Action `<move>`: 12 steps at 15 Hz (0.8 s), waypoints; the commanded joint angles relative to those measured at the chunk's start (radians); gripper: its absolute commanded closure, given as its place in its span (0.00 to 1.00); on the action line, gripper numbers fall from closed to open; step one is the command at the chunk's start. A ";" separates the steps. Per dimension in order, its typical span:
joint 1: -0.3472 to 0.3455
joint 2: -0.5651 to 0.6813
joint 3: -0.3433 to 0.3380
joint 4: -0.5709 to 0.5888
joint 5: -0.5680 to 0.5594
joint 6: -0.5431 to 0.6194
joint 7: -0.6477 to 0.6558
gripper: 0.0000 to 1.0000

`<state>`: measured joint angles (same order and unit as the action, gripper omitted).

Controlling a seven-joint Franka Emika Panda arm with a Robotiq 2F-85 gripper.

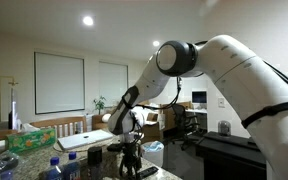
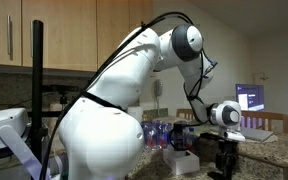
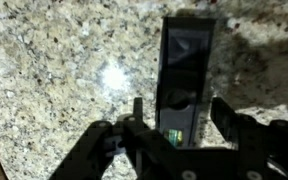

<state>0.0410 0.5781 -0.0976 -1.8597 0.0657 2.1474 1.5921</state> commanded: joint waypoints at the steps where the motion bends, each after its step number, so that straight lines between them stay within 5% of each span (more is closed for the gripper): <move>1: -0.017 0.005 0.007 0.019 0.038 -0.032 -0.037 0.01; 6: -0.025 -0.034 0.017 -0.020 0.057 0.009 -0.066 0.00; 12: -0.020 -0.308 0.037 -0.201 0.119 0.174 -0.222 0.00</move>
<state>0.0296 0.4589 -0.0788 -1.9173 0.1519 2.2490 1.4521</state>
